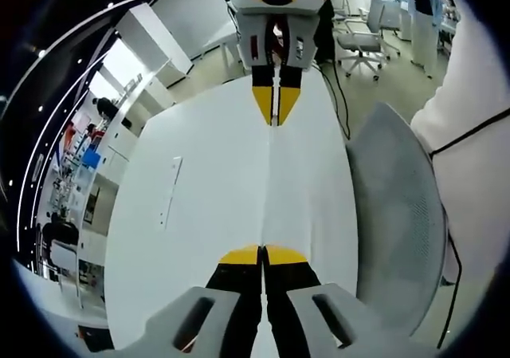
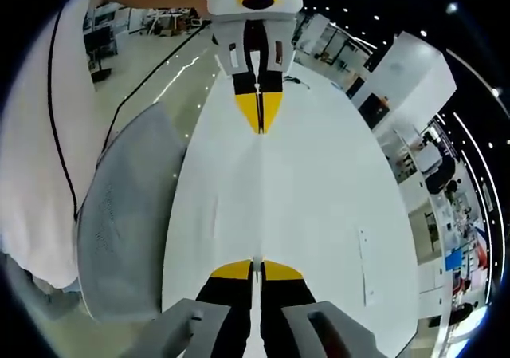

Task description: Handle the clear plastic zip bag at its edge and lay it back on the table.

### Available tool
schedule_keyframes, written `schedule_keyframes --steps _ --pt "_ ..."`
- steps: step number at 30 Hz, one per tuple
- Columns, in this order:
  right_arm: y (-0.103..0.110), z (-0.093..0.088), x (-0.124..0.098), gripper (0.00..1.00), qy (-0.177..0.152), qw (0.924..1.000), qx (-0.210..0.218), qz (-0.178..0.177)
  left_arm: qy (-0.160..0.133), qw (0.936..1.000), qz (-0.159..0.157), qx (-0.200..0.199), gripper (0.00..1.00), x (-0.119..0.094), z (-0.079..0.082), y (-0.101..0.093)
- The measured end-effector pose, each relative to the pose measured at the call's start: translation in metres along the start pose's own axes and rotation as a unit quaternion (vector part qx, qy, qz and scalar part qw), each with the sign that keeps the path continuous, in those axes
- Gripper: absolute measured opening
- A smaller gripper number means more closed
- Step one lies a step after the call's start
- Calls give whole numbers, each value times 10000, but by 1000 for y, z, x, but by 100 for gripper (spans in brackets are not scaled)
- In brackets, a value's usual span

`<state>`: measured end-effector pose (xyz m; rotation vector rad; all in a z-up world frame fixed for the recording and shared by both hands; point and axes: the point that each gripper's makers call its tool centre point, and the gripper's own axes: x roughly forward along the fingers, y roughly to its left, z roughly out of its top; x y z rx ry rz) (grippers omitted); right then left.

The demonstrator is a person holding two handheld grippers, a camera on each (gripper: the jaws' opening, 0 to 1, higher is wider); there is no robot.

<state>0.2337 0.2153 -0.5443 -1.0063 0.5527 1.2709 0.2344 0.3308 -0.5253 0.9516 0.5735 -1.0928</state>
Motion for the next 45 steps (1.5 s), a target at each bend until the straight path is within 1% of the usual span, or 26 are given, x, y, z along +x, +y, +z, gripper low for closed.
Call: schedule_keyframes --steps 1,3,11,14,18,23,26,32,35,45 --pt "0 0 0 0 -21 10000 46 3 -1 10000 7 9 0 0 -1 1" --pt "-2 -1 0 0 -26 10000 -17 3 -9 10000 33 38 0 0 -1 2" --pt "-4 -1 0 0 -42 10000 18 -47 -58 9998 176 113 0 0 0 6" --pt "-3 0 0 0 -65 9999 131 -3 -72 9997 218 128 0 -1 0 7" --pt "-3 2 0 5 -114 9996 255 47 -98 9995 269 137 0 -2 1 7" --pt "-4 9 -1 8 -195 9993 304 83 -121 9993 317 167 0 -3 1 9" --pt "-6 18 -3 9 -354 9981 489 142 -125 9991 342 207 0 -3 2 8" --pt "-10 31 -5 9 -543 9962 645 223 -138 9987 399 275 0 -4 3 8" --pt "-12 40 -6 10 -701 9934 855 299 -160 9985 438 300 0 -5 3 9" --pt "-24 51 -6 9 -901 9880 1203 363 -198 9978 506 380 0 -6 6 10"
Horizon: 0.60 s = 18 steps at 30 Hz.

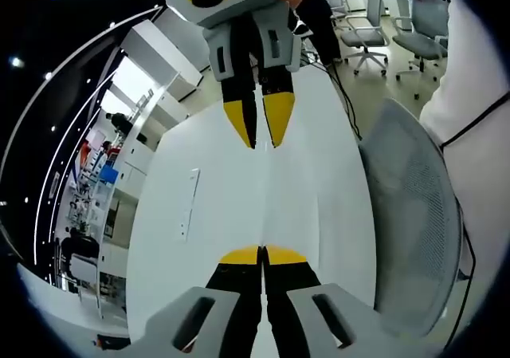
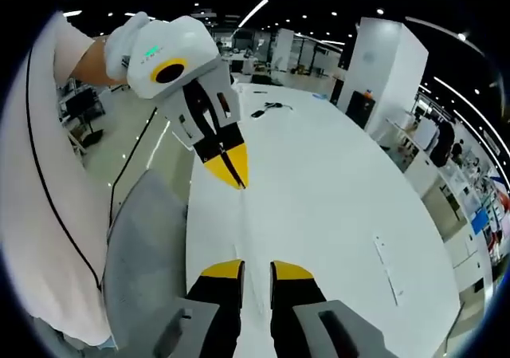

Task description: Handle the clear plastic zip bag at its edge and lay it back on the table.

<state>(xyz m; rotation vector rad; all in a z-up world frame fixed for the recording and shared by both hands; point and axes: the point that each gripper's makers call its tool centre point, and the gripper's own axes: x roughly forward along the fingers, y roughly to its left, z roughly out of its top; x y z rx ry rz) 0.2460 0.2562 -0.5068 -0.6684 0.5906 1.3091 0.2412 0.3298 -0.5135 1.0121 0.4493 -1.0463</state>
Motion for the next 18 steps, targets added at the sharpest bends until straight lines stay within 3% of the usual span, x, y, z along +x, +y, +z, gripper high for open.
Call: schedule_keyframes --steps 18 --pt "5 -6 17 5 285 9995 -55 144 -54 10000 34 -11 0 2 5 0"
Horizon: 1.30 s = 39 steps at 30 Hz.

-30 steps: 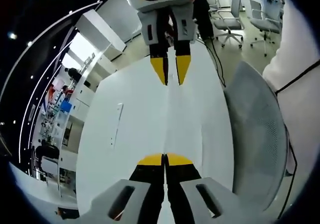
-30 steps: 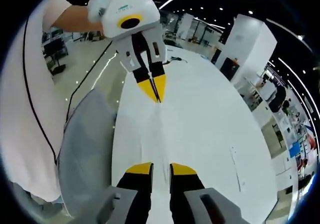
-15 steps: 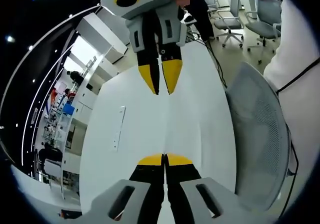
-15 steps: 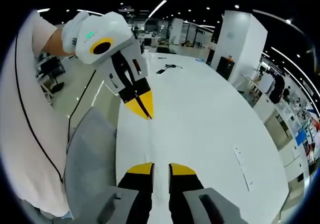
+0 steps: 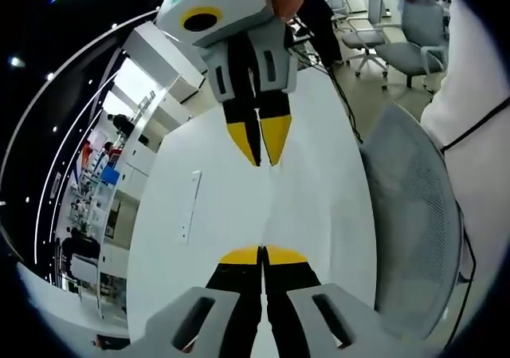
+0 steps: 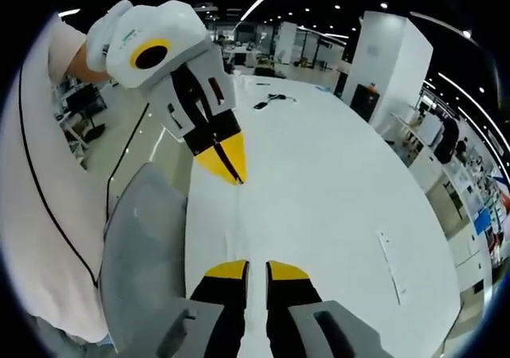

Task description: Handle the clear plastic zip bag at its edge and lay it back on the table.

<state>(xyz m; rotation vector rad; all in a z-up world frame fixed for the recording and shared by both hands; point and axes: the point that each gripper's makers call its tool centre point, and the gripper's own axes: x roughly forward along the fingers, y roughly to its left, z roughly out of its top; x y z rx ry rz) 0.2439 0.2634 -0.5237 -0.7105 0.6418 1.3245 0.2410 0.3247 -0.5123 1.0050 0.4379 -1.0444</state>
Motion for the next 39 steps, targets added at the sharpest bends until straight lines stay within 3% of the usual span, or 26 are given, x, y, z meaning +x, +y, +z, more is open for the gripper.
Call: schedule_keyframes --steps 10,21,32,39 --pt "8 -3 9 0 123 9997 -20 190 -44 9999 49 77 0 1 5 1" --pt "14 -5 15 0 129 9993 -23 344 -8 10000 5 11 0 2 -1 -5" --pt "14 -6 12 0 190 9993 -97 295 -54 10000 -58 -57 0 3 0 -9" --pt "13 -7 11 0 199 9994 84 256 -147 9999 3 -25 0 2 5 -9"
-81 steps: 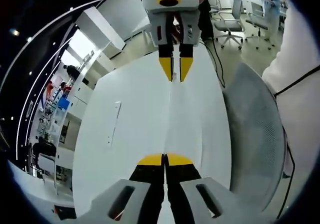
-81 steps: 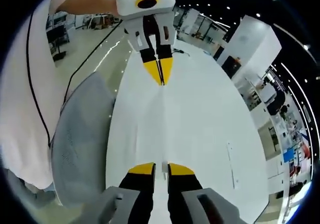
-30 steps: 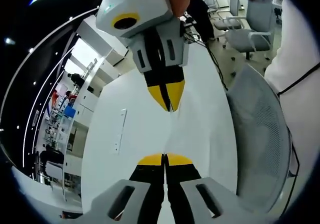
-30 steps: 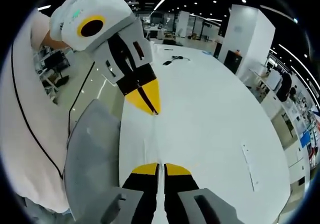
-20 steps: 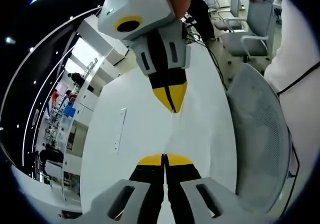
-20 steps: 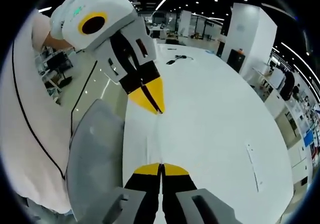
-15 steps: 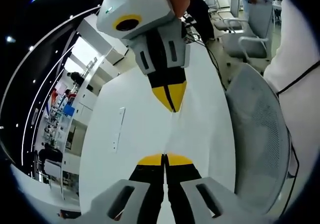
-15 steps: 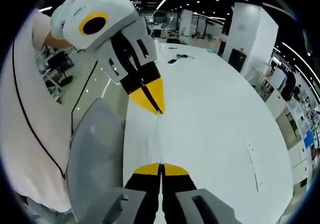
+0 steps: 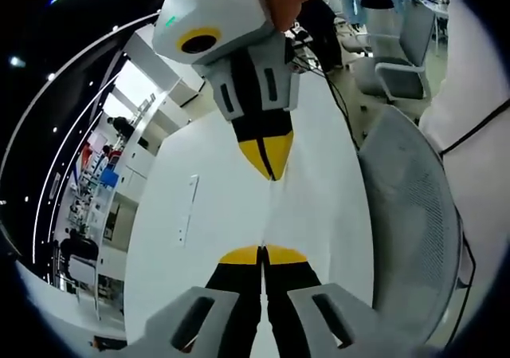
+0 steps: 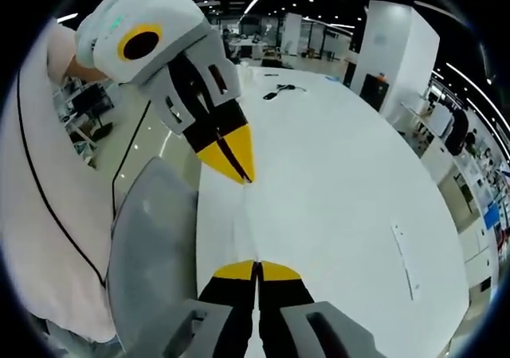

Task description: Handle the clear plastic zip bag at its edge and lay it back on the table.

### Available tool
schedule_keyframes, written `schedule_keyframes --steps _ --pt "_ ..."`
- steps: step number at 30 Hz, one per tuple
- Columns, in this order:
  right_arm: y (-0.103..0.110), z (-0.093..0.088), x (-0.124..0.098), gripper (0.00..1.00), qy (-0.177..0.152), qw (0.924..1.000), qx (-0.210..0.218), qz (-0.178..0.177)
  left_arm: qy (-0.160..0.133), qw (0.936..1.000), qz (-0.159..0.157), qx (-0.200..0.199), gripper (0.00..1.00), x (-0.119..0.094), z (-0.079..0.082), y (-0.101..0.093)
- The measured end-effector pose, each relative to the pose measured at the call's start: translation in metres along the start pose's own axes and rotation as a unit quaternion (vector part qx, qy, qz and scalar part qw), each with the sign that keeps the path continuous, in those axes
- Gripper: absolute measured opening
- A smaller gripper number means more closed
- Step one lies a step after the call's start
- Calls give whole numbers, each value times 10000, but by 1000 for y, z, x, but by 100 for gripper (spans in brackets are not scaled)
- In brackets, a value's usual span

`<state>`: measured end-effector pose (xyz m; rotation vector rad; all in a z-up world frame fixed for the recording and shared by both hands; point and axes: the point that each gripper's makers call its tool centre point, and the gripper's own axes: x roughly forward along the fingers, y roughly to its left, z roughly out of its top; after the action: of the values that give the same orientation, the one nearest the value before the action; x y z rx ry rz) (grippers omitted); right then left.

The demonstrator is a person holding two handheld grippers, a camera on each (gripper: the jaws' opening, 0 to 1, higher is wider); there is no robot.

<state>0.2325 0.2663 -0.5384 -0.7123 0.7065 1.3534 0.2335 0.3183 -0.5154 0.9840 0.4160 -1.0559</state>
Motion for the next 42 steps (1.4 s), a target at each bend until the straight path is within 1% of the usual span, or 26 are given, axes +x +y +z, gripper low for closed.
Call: schedule_keyframes --steps 4,12,14,15,16,19,23,25,29,32,34,36,42 --pt "1 0 1 4 -17 10000 55 15 -44 10000 54 34 0 -1 4 1" --pt "8 2 7 4 20 9999 44 115 -151 9997 172 73 0 -1 11 4" --pt "8 2 8 3 13 9999 70 132 -163 9997 184 77 0 -2 11 4" --pt "9 2 8 0 2 9999 45 150 -161 9997 187 81 0 -2 11 4" --pt "10 1 9 0 8 9998 -10 187 -161 9997 189 82 0 -2 11 4" --pt "9 0 11 0 -2 9998 16 194 -147 9997 174 55 0 -2 9 3" --pt "6 0 11 0 0 9999 -38 166 -63 9998 175 51 0 -1 5 3" --pt "4 0 11 0 51 9998 -158 106 -34 9999 117 -12 0 0 3 2" --pt "2 0 11 0 89 9998 -187 49 -40 9998 216 -15 0 0 4 5" --pt "3 0 11 0 162 9994 -298 10 -64 9998 202 -65 4 0 6 4" --pt "4 -1 11 0 223 9992 -345 -14 -106 9997 191 -71 8 0 11 4" --pt "4 -1 12 0 254 9990 -376 -20 -129 9998 170 4 11 0 16 1" --pt "4 -1 12 0 307 9987 -396 -50 -294 9993 4 214 10 2 38 -9"
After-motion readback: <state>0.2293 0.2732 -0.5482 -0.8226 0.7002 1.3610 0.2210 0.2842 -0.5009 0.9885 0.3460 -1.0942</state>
